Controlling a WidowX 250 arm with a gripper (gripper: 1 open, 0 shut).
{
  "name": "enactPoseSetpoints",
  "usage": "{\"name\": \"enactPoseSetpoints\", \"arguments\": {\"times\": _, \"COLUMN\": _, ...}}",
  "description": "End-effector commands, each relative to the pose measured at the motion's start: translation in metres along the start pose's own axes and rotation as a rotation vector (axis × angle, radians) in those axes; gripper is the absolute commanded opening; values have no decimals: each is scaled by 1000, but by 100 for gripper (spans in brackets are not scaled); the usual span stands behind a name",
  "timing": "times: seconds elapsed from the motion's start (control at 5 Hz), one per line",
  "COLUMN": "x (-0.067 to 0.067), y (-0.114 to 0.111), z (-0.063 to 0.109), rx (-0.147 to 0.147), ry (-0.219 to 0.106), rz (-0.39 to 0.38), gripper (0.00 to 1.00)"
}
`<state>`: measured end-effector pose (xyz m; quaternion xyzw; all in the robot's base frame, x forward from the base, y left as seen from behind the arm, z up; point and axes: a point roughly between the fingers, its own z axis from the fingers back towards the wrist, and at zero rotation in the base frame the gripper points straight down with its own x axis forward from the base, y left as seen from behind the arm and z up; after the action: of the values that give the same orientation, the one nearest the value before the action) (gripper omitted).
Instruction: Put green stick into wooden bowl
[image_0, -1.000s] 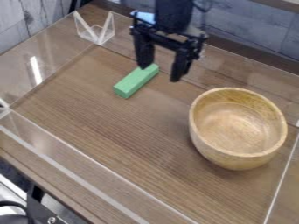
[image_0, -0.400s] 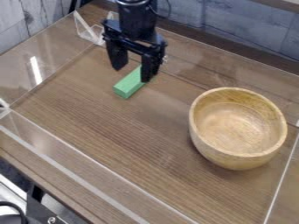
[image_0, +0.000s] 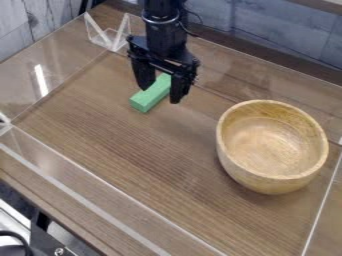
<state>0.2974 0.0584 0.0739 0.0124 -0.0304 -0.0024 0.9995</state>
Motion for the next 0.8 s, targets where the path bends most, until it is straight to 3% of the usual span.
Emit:
{"name": "enactPoseSetpoints", "arguments": {"times": 0.0, "x": 17, "y": 12, "z": 15, "rx": 20, "ry": -76, "rz": -16, "gripper": 100}}
{"name": "enactPoseSetpoints", "arguments": {"times": 0.4, "x": 38, "y": 23, "z": -20, "rx": 42, "ry": -91, "rz": 55, "gripper": 100}}
{"name": "enactPoseSetpoints", "arguments": {"times": 0.6, "x": 42, "y": 28, "z": -31, "rx": 41, "ry": -97, "rz": 55, "gripper": 100}}
